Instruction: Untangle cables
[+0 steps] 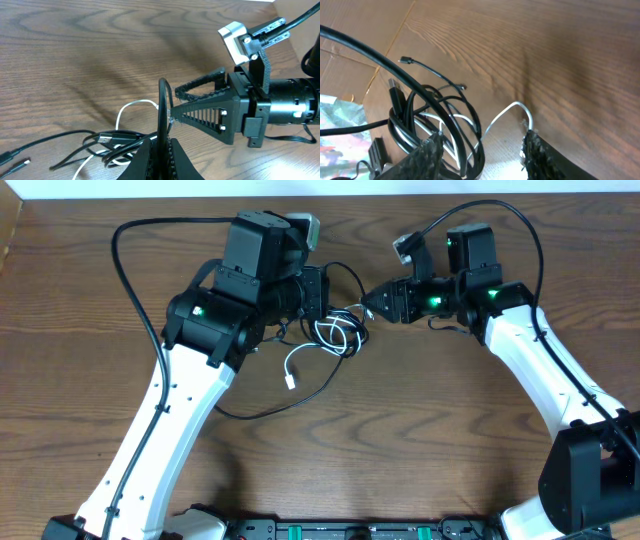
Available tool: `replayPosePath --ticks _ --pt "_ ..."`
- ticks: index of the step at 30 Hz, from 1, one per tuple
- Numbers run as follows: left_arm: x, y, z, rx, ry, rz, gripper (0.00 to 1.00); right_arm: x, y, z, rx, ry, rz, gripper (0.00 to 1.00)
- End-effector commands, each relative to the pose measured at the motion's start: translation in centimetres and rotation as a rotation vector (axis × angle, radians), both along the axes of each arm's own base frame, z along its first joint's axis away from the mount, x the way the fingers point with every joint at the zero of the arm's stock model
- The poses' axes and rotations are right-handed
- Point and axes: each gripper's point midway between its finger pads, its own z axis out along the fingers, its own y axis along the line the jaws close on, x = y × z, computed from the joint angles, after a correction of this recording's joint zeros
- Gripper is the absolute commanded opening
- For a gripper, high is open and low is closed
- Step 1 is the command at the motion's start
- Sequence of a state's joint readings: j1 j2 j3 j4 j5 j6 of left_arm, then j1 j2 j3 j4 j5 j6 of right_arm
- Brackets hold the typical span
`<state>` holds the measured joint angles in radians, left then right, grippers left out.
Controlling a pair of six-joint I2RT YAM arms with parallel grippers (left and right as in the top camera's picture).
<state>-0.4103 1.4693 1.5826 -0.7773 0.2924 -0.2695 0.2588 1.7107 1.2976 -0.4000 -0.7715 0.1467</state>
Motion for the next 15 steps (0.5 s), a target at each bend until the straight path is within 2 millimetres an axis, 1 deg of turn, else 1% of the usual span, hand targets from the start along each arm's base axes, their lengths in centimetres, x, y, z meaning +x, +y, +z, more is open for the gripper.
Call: replayPosePath --ticks 1,3,5,7,9,10,12,14,15 --pt "-0.6 -0.4 2.3 -0.064 -0.032 -0.014 0.07 -0.6 1.4 1.5 0.019 -0.057 0.054 0.51" --pt "-0.8 -0.7 2.4 -0.076 -0.026 -0.030 0.08 -0.7 2.0 1.4 0.009 -0.063 0.059 0.51" --pt "-1.0 -0.9 2.4 -0.087 -0.021 -0.044 0.07 -0.7 2.5 1.0 -0.011 -0.074 0.056 0.47" --pt "-1.1 -1.0 2.5 -0.092 -0.018 -0.050 0.07 0.8 1.7 -0.3 -0.111 -0.080 -0.060 0.27" --pt "-1.2 -1.0 2.4 -0.088 -0.013 -0.049 0.07 2.8 -0.6 -1.2 -0.204 -0.064 -0.244 0.04" --pt "-1.2 -0.9 2.3 -0.083 -0.012 -0.049 0.07 3.6 -1.8 -1.5 -0.236 -0.061 -0.318 0.01" --pt "-1.0 0.0 1.7 -0.048 -0.004 -0.012 0.07 4.9 -4.3 -1.4 -0.292 -0.080 -0.434 0.01" --pt "-0.7 1.5 0.9 0.015 0.004 0.053 0.07 5.9 -7.1 -0.4 -0.335 -0.119 -0.533 0.01" --pt "-0.5 2.5 0.4 0.056 0.012 0.093 0.07 6.3 -8.7 0.4 -0.352 -0.143 -0.586 0.01"
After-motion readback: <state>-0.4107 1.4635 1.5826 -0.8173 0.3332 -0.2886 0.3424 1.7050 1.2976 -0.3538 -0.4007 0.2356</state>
